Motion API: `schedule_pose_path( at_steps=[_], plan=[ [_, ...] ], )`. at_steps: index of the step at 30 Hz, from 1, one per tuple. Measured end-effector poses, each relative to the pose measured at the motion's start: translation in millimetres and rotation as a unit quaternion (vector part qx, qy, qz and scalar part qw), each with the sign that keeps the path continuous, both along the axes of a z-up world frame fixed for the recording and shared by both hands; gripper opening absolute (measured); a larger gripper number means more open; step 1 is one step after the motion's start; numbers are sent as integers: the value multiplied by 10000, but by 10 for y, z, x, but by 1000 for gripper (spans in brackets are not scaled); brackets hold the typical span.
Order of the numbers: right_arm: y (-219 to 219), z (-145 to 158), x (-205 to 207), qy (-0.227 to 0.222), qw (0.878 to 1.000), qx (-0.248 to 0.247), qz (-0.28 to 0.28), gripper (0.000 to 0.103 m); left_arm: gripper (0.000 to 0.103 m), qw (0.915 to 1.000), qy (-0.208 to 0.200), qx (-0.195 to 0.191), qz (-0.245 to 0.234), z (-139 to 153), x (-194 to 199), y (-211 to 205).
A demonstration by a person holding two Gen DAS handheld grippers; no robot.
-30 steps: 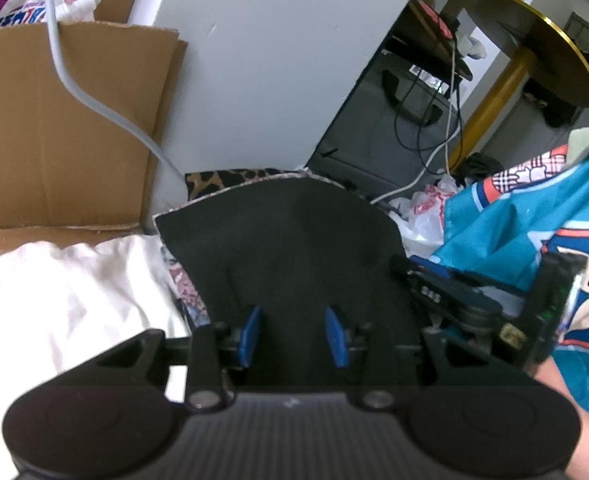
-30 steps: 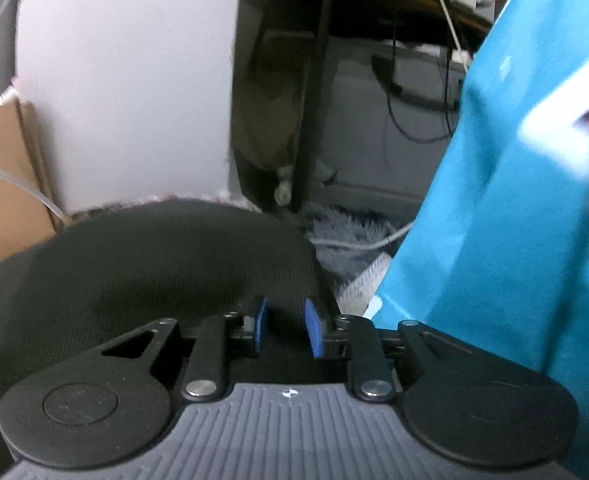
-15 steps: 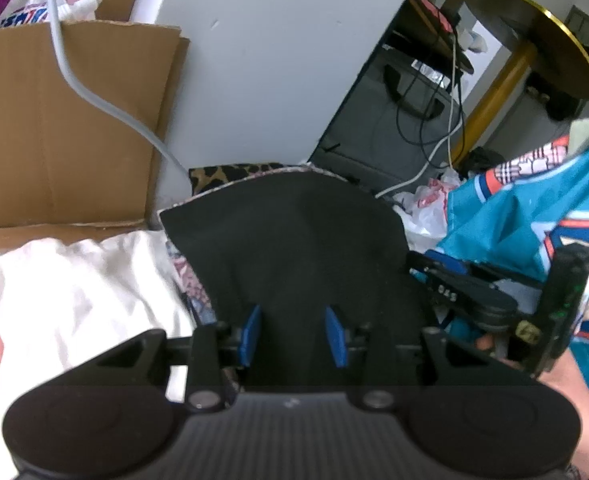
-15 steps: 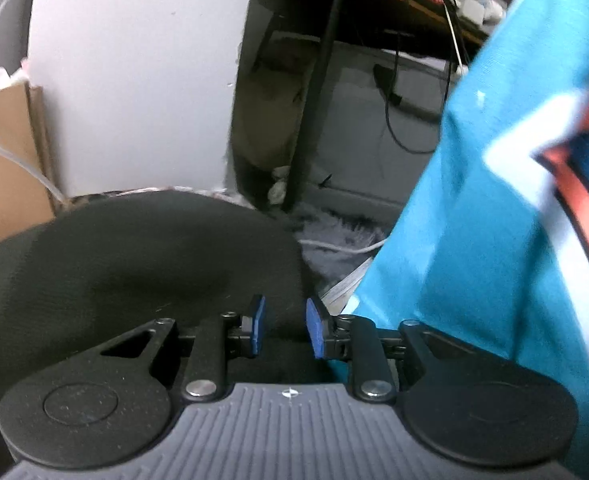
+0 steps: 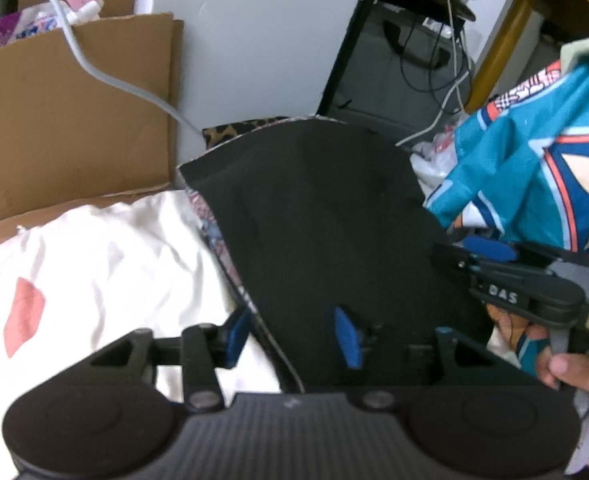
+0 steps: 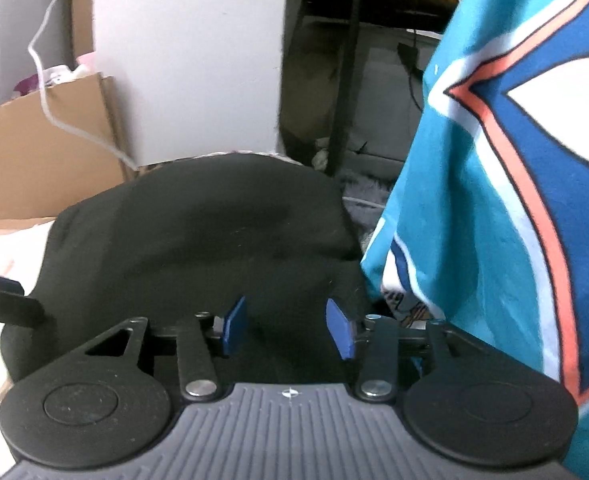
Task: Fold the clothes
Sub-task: 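Open both tools and release the folded black shorts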
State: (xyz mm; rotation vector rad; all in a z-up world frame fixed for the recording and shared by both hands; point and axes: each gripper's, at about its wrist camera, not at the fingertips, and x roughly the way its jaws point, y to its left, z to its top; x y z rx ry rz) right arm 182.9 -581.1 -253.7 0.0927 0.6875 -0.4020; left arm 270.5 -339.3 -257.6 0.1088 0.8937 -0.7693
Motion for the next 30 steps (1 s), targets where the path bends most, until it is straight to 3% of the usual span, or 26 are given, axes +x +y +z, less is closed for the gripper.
schedule_pose_path(
  at_steps=[4, 10, 13, 20, 27, 30],
  plan=[
    [123, 139, -96, -92, 9997, 214, 110, 73, 76, 9995, -143, 235, 120, 99, -136, 53],
    [347, 464, -138, -52, 9984, 375, 428, 94, 81, 9969, -91, 629, 457, 258, -277, 210],
    [462, 703, -172, -71, 9975, 423, 557, 98, 92, 9959, -152, 707, 540, 414, -348, 334],
    [781, 1168, -329, -7, 9954, 637, 713, 99, 97, 9909, -781, 942, 559, 995, -571, 619],
    [959, 1480, -550, 192, 9902, 1373, 132, 99, 98, 9915, -709, 943, 557, 1546, -863, 907],
    [1069, 1580, -614, 298, 9887, 1470, 38, 99, 98, 9908, -689, 1004, 597, 1752, -1019, 1021]
  ],
)
